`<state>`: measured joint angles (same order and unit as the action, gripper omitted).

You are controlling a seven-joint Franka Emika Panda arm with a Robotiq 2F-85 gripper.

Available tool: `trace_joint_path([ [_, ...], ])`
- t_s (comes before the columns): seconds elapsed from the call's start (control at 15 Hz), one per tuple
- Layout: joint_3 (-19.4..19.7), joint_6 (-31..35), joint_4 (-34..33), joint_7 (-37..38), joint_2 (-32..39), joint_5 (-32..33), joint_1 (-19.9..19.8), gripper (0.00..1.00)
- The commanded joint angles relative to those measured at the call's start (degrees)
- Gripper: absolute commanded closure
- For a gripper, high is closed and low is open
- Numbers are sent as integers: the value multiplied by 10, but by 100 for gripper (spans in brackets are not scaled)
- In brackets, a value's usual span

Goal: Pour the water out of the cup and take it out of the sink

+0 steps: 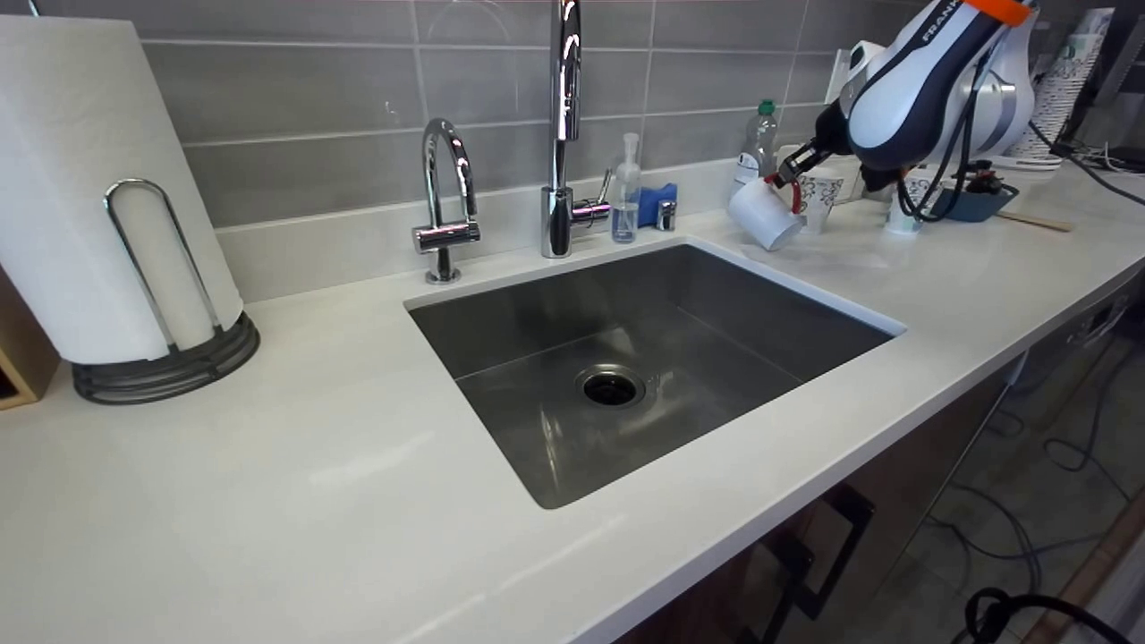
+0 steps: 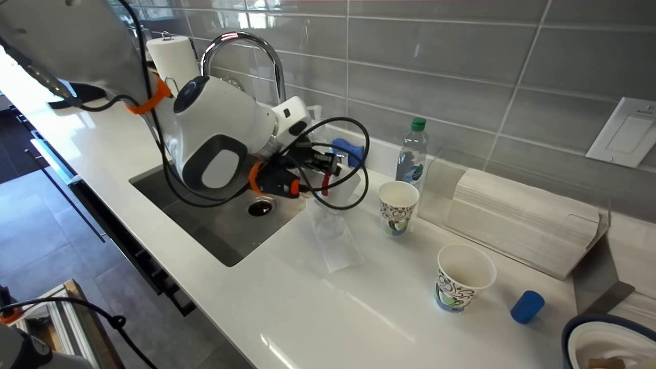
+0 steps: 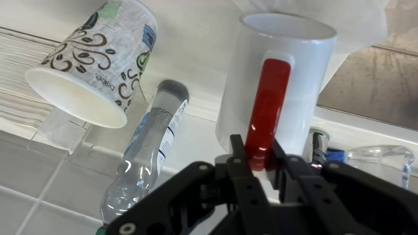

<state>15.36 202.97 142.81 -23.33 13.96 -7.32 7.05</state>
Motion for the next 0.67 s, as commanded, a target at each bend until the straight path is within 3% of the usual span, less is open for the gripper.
trace_joint_path([
  [0.0,21,27,-6,-30,11,-52,46,95],
  [0.6,44,90,54,-43,5,-166,103,95],
])
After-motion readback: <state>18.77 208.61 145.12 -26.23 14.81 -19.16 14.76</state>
